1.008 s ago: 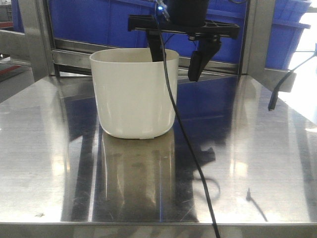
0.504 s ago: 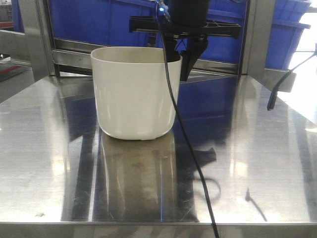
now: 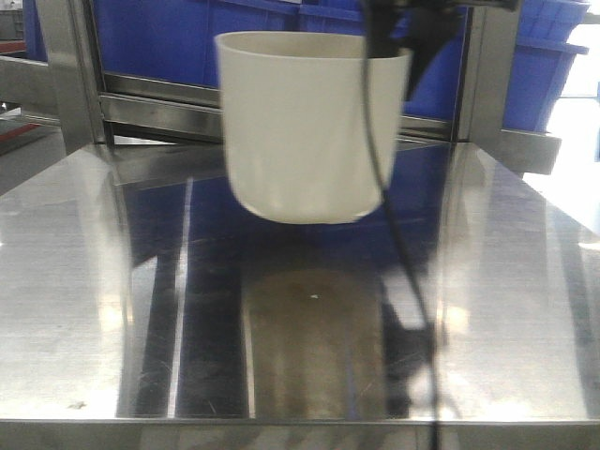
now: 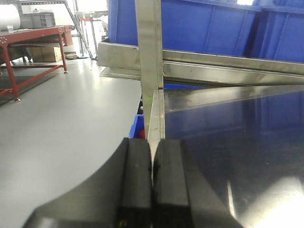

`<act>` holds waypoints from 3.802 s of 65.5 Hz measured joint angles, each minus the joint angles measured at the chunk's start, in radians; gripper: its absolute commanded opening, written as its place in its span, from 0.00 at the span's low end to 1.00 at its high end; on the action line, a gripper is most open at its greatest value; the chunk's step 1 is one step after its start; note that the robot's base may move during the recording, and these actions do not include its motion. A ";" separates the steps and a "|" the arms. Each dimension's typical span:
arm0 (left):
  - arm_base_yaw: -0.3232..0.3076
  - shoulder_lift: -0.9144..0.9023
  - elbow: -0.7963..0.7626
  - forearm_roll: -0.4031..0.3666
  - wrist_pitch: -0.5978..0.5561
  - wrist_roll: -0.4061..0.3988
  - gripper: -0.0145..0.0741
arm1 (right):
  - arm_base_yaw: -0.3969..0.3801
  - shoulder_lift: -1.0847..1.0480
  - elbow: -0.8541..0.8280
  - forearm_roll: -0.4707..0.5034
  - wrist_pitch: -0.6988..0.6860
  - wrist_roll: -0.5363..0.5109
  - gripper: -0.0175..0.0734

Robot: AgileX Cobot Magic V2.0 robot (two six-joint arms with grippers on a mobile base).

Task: Move white bin to right shelf second layer
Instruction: 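Close the right gripper on the rim and lift the bin, then hold the white bin raised in the right gripper, then drive the base along the aisle carrying the bin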

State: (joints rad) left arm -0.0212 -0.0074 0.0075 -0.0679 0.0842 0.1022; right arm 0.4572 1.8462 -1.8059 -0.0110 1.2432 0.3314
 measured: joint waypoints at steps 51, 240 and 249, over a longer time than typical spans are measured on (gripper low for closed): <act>0.000 0.000 0.000 0.000 0.000 0.000 0.26 | -0.340 -0.720 0.808 -0.010 -0.343 -0.126 0.26; 0.000 0.000 0.000 0.000 0.000 0.000 0.26 | -0.340 -0.962 0.976 -0.008 -0.396 -0.128 0.26; 0.000 0.000 0.000 0.000 0.000 0.000 0.26 | -0.340 -0.962 0.976 -0.008 -0.396 -0.128 0.26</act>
State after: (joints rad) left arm -0.0212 -0.0074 0.0075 -0.0679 0.0842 0.1022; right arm 0.1173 0.8844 -0.8295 -0.0194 0.8468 0.2030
